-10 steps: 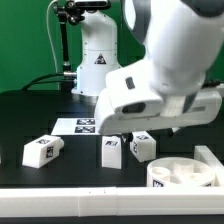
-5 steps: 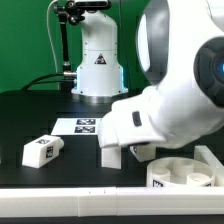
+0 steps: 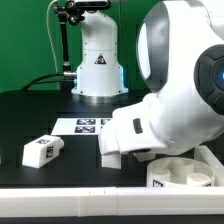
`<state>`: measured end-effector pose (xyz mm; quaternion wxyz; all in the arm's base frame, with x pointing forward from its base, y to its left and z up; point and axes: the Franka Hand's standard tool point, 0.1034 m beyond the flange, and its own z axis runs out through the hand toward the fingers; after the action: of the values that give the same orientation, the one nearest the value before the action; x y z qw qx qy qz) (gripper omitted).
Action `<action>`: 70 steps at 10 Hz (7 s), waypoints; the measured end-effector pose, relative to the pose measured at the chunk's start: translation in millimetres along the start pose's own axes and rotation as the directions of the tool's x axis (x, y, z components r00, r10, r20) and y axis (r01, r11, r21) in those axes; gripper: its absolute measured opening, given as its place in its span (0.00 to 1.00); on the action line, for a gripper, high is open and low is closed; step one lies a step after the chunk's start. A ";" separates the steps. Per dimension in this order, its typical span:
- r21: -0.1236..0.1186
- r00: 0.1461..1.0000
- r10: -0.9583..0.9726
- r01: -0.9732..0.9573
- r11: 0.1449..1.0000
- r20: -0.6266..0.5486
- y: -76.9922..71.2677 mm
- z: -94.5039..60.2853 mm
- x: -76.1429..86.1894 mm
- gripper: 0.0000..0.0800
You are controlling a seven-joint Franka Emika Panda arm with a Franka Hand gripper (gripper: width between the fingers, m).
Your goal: Assemble stool
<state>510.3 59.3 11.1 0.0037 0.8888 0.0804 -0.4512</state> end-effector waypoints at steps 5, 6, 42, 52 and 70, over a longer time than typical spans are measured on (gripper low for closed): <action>-0.003 1.000 -0.002 0.002 1.000 -0.014 -1.4 10.7 4.0 0.48; -0.003 1.000 -0.002 0.002 1.000 -0.015 -1.5 10.6 4.1 0.41; 0.205 0.288 0.198 -0.006 0.979 -0.937 -18.7 -195.0 17.1 0.41; 0.187 0.139 0.188 -0.022 0.982 -0.972 -20.5 -190.6 23.7 0.41; 0.155 0.072 0.158 -0.034 0.987 -0.985 -25.9 -161.3 31.6 0.41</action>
Offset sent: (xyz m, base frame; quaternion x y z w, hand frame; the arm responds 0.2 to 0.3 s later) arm -0.0150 -0.0042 -0.0135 -0.0075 0.0055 0.0008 1.0000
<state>654.1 102.0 83.0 -0.0626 0.9608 -0.0176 0.2695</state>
